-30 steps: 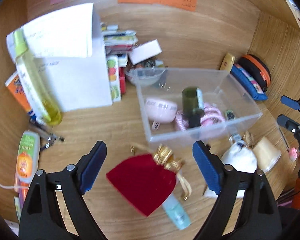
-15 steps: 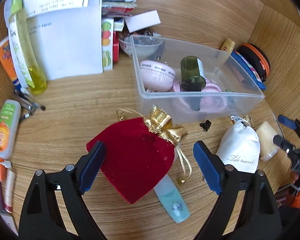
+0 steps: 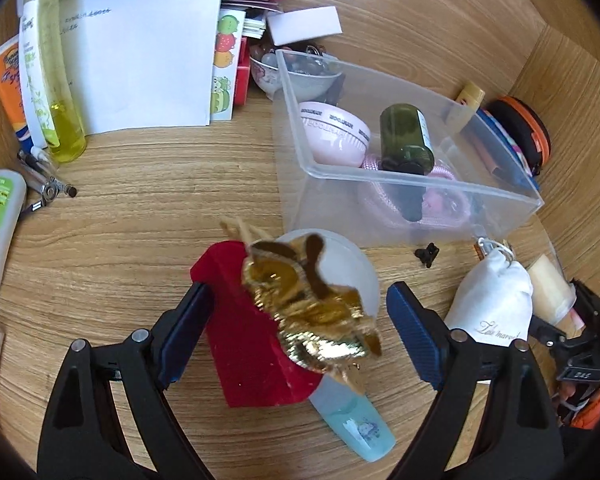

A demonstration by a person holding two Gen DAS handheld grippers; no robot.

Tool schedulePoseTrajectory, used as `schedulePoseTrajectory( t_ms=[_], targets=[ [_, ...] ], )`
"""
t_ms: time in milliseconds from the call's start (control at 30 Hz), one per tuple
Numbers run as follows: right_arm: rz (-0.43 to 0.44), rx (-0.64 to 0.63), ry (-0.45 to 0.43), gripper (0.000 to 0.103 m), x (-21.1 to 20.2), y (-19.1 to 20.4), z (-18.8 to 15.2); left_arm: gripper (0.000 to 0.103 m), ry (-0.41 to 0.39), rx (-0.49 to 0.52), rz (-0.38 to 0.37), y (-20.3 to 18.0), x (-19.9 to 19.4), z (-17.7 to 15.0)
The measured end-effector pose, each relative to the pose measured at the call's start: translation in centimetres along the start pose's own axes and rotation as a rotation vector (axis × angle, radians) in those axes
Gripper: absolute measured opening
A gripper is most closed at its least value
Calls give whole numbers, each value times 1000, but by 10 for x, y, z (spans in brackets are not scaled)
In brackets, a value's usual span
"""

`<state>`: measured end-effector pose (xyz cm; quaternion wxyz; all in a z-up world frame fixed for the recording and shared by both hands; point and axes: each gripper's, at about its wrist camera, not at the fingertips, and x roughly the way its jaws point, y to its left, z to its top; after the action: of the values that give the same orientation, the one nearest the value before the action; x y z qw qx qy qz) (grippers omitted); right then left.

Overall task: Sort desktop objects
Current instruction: 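Move the left gripper to the red velvet pouch while the right gripper approaches the cream tub, then grasp the red velvet pouch with the left gripper while the right gripper grasps the purple-labelled cream tub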

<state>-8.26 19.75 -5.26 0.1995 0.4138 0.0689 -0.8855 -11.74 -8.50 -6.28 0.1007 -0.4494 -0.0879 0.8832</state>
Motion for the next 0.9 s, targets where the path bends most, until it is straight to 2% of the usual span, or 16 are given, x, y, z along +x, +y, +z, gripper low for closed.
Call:
schedulePoseTrajectory(
  t_ms=[267, 333, 600, 900],
  targets=[
    [-19, 5, -35, 77, -2, 0, -9, 67, -41, -57, -28, 15, -13, -11],
    [-26, -2, -53, 68, -7, 1, -9, 62, -50, -76, -32, 19, -15, -13],
    [45, 73, -57, 67, -15, -10, -8, 37, -78, -114, -46, 27, -22, -6],
    [34, 48, -96, 67, -32, -7, 1, 16, -150, -70, -17, 12, -35, 8]
  ],
)
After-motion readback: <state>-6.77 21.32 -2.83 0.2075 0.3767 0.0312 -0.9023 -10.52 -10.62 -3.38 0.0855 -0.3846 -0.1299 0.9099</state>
